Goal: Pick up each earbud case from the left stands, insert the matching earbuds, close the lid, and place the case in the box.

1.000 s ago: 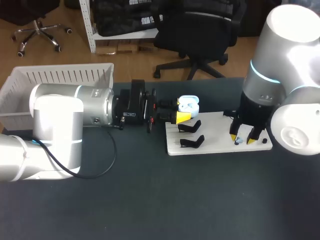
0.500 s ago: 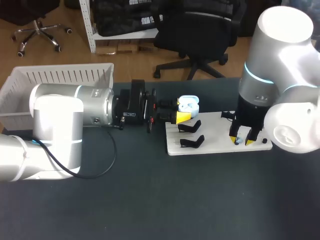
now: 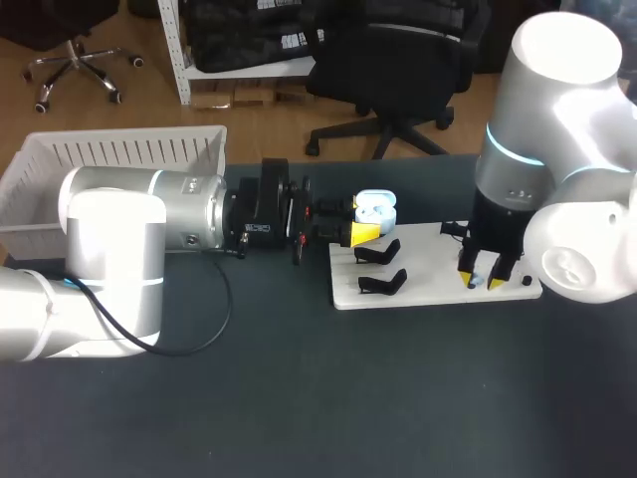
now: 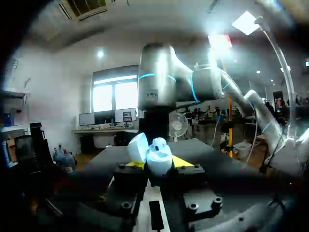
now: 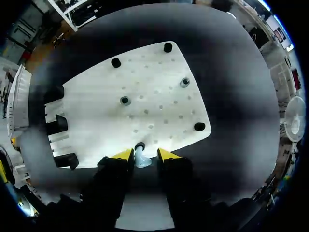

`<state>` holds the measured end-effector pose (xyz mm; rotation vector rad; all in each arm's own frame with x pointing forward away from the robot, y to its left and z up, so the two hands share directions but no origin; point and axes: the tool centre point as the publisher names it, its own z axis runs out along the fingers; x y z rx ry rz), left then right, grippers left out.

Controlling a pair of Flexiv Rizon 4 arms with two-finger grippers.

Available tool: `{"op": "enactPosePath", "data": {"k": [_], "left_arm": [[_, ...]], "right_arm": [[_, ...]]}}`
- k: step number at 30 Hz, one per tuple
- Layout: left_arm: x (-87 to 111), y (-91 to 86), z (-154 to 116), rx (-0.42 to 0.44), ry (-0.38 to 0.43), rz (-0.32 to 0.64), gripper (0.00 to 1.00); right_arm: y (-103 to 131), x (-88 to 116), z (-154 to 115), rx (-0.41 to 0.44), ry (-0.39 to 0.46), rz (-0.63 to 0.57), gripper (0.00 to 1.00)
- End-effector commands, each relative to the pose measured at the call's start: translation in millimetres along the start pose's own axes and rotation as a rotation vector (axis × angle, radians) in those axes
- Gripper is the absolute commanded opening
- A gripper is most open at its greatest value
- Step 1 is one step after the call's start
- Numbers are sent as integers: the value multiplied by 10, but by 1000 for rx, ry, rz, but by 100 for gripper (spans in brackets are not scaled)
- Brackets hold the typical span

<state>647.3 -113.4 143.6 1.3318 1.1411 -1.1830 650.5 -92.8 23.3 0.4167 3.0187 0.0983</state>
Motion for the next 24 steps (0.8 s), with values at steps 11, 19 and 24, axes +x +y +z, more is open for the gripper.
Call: {"op": "enactPosePath", "data": {"k": [11, 19, 24], "left_arm": [[-2, -4, 0, -2, 1, 0, 0], [-2, -4, 0, -2, 1, 0, 0], [-2, -4, 0, -2, 1, 0, 0]], "right_arm": [[2, 26, -11, 2, -3, 4, 22], [3, 34, -14, 8, 0, 6, 0], [5, 45, -39, 10, -3, 8, 0]]}}
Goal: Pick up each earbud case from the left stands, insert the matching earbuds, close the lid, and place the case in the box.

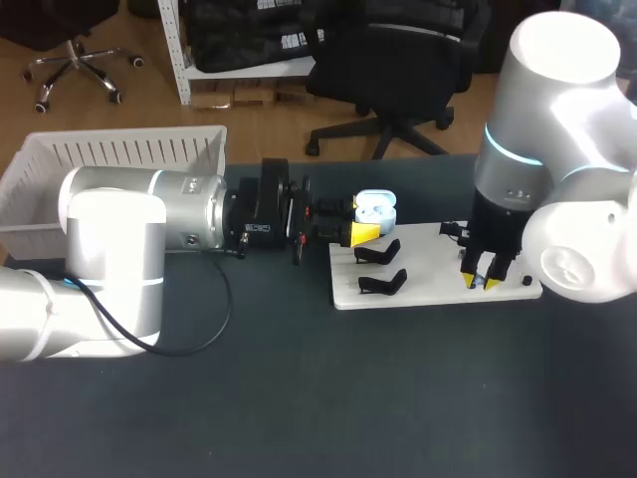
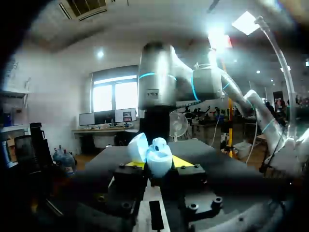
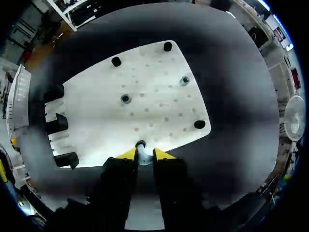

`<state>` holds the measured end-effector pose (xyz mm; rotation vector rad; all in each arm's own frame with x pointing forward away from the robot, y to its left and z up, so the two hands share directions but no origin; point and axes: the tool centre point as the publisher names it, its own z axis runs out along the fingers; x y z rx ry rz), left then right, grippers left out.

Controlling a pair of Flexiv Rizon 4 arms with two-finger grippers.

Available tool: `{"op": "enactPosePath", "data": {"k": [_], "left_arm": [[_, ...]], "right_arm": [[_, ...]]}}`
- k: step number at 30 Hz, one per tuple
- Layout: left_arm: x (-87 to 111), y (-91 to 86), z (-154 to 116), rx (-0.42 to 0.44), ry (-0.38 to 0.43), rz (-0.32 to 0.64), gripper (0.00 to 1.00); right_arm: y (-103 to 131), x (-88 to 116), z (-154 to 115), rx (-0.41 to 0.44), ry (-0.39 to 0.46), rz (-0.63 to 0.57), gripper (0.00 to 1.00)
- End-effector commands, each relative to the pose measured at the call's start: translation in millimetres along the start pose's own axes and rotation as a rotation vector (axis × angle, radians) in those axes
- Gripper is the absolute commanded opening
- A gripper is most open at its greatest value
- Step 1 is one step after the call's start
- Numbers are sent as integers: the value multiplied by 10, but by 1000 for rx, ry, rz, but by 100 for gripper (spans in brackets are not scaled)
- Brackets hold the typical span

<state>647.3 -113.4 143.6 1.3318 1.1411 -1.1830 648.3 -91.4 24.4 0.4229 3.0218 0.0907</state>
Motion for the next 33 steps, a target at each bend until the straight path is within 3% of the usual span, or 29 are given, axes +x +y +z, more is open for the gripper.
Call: {"op": "enactPosePath", "data": {"k": [1, 10, 20, 33], "left_arm": [[-2, -4, 0, -2, 1, 0, 0], [-2, -4, 0, -2, 1, 0, 0], [-2, -4, 0, -2, 1, 0, 0], [-2, -4, 0, -2, 1, 0, 0]], "right_arm": [[-3, 22, -33, 4, -6, 4, 0], [4, 56, -116, 0, -14, 10, 0], [-17, 144, -426, -38, -17, 35, 0], [94, 286, -1242, -2, -73, 78, 0]]}}
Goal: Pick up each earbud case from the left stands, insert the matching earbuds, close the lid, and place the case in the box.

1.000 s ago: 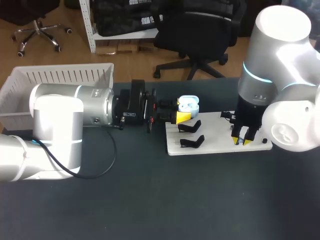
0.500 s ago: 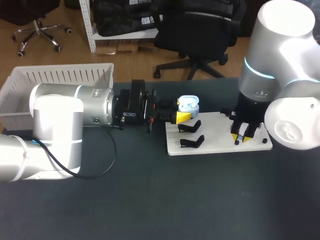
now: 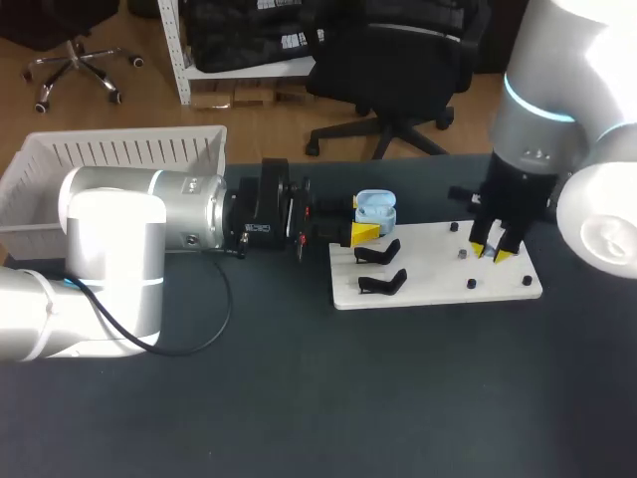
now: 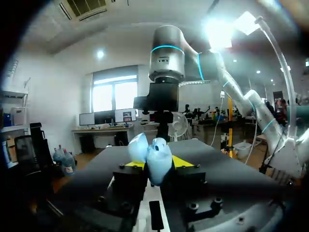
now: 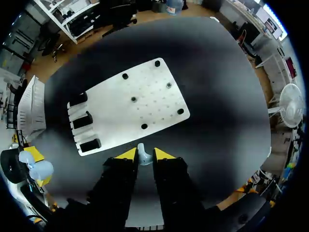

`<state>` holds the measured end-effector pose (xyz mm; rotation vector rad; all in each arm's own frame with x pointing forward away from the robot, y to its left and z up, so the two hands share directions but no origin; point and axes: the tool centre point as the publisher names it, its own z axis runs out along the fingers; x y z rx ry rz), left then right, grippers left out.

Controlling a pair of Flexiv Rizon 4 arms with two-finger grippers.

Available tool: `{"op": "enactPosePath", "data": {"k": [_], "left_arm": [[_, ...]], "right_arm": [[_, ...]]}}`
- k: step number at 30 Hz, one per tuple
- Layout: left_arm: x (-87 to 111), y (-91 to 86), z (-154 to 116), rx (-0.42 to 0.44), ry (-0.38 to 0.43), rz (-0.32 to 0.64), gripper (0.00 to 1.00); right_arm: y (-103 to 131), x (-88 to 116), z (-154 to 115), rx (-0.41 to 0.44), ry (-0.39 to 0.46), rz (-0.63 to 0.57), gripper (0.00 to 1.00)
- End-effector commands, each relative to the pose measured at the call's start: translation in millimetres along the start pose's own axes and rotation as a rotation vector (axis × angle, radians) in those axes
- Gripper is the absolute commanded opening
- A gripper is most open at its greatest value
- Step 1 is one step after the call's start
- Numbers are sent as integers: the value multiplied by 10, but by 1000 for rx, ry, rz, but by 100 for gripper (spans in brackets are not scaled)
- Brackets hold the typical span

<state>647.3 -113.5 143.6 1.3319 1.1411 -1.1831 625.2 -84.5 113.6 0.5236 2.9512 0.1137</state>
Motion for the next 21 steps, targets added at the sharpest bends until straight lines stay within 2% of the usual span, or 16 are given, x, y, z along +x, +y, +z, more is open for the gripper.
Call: {"op": "enactPosePath", "data": {"k": [1, 5, 10, 16, 21], "left_arm": [[-2, -4, 0, -2, 1, 0, 0], [-2, -4, 0, -2, 1, 0, 0], [-2, -4, 0, -2, 1, 0, 0], [-2, -4, 0, -2, 1, 0, 0], [-2, -4, 0, -2, 1, 0, 0]], "right_arm": [[56, 116, -428, 18, -23, 3, 0], [183, 195, -636, 56, -42, -24, 0], [404, 315, -859, 52, -66, -74, 0], [715, 444, -1036, 49, -72, -155, 0], [958, 503, -1113, 78, -73, -218, 0]]}}
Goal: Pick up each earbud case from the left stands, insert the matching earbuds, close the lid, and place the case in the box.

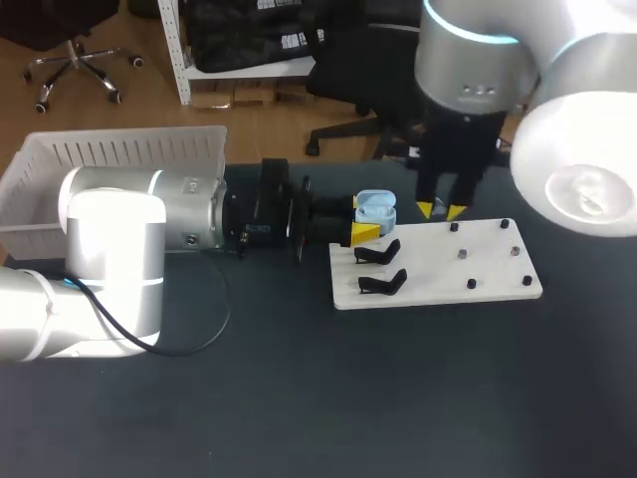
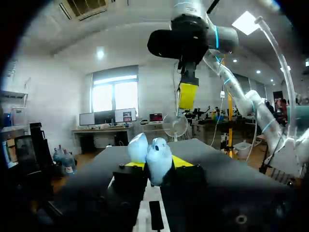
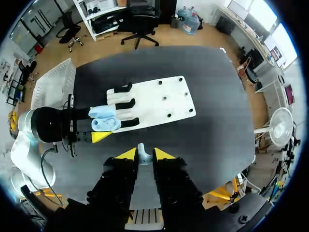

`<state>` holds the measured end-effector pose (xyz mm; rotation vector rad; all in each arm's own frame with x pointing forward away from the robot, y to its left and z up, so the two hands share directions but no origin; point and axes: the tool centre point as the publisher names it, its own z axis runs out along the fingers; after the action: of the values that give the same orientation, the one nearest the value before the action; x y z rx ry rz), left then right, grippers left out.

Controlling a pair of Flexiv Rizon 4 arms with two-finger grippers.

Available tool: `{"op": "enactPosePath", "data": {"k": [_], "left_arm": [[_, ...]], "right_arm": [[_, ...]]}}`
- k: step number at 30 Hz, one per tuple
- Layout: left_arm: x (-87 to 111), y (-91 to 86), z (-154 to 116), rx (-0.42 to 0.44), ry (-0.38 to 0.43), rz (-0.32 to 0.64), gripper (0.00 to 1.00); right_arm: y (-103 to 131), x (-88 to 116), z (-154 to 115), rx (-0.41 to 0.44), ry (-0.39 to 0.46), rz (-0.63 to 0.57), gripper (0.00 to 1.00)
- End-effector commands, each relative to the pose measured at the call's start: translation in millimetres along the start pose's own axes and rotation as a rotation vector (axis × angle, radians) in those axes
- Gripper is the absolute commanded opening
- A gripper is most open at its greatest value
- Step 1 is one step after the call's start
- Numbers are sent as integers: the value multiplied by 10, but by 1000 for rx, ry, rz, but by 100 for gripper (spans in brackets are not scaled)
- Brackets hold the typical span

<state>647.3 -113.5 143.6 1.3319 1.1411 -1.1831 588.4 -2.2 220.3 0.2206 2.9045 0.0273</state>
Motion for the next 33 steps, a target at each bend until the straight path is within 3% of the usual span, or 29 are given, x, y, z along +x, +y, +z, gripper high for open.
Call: {"op": "enactPosePath", "data": {"k": [1, 6, 24, 33], "left_arm": [[-2, -4, 0, -2, 1, 0, 0], [-2, -4, 0, -2, 1, 0, 0], [-2, -4, 0, -2, 1, 0, 0], [-2, -4, 0, -2, 1, 0, 0]], "right_arm": [[234, -40, -47, 52, 19, -21, 0], [342, -66, 11, 68, 74, -33, 0], [342, -66, 11, 68, 74, -33, 0], [672, -232, 38, 84, 95, -202, 0]]}}
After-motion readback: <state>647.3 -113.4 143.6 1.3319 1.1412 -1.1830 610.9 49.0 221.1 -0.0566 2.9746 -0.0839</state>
